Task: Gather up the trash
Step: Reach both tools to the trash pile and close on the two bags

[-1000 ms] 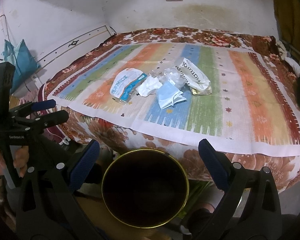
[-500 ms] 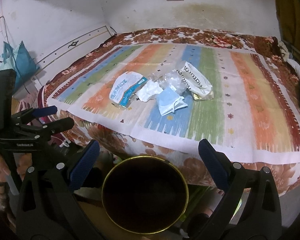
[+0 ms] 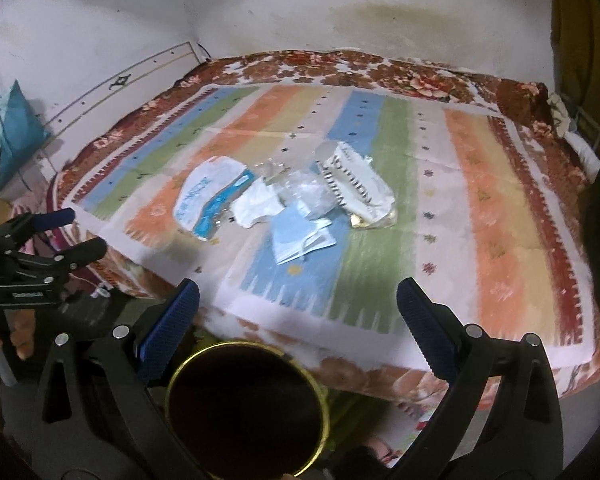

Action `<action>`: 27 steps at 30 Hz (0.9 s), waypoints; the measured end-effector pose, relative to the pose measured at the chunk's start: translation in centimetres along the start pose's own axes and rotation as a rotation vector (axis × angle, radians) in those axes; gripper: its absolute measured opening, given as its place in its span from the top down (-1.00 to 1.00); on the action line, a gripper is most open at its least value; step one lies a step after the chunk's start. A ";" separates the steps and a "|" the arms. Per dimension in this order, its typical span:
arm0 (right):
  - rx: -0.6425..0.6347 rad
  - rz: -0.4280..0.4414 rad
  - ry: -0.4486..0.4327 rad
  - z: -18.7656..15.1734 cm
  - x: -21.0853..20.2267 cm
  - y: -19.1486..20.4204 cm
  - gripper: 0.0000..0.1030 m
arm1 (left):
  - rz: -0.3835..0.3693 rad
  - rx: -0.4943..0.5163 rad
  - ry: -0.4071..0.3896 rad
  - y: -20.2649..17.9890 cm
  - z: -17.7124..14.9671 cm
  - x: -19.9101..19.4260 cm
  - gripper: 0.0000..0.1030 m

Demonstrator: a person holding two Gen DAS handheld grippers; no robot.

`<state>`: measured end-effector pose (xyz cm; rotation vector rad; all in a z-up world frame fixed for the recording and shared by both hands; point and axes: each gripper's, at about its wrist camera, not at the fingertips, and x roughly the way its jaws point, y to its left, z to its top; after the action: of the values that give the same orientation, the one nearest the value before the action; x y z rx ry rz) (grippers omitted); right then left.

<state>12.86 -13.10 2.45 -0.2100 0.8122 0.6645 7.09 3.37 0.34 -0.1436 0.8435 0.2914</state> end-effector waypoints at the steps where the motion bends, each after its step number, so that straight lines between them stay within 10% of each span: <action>1: -0.003 -0.013 0.003 0.5 0.3 -0.3 -0.83 | 0.001 0.000 0.006 0.1 0.4 0.3 -0.89; 27: 0.061 -0.113 0.110 6.8 11.0 -5.0 -0.82 | 0.070 -0.028 0.112 2.1 7.3 7.0 -0.89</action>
<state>25.57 -8.97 -1.32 -0.2367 0.9180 0.5242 15.99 8.50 -0.15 -0.1583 0.9574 0.3632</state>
